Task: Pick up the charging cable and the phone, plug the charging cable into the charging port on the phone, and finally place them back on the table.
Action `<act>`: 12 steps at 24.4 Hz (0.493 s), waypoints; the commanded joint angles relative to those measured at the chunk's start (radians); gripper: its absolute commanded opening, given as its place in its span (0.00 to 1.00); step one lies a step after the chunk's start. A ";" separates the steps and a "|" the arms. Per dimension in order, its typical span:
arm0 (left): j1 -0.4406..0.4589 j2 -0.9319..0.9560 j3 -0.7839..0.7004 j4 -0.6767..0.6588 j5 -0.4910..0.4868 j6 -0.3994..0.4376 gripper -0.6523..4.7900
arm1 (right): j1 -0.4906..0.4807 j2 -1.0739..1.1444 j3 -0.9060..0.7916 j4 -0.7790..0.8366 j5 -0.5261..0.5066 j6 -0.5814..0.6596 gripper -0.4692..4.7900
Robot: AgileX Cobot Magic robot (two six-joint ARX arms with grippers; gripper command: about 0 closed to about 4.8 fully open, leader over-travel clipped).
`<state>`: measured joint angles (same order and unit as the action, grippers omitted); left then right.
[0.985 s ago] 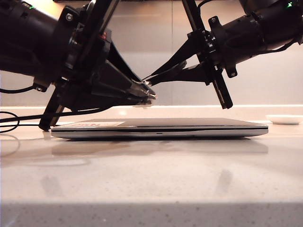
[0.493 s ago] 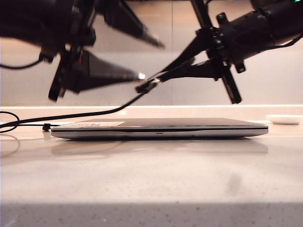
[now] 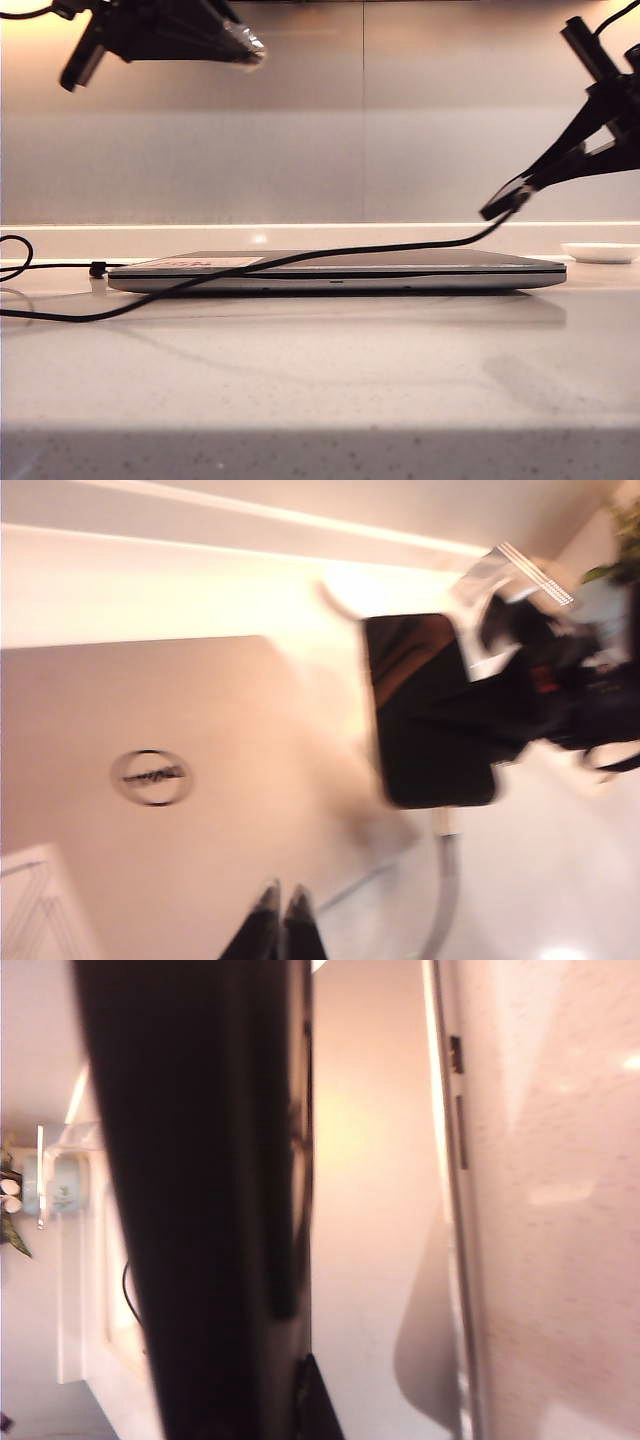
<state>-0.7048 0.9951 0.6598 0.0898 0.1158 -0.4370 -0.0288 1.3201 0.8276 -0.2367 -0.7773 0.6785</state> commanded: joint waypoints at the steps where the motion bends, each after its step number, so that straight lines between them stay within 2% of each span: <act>1: 0.080 -0.010 0.049 -0.130 0.001 0.098 0.11 | -0.050 -0.008 0.064 -0.128 -0.008 -0.135 0.08; 5: 0.160 -0.012 0.077 -0.203 0.001 0.170 0.11 | -0.087 0.007 0.133 -0.258 0.106 -0.245 0.08; 12: 0.172 -0.012 0.077 -0.209 0.001 0.179 0.11 | -0.133 0.131 0.139 -0.259 0.106 -0.245 0.08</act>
<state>-0.5323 0.9874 0.7322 -0.1249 0.1135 -0.2619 -0.1593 1.4464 0.9604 -0.5148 -0.6559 0.4393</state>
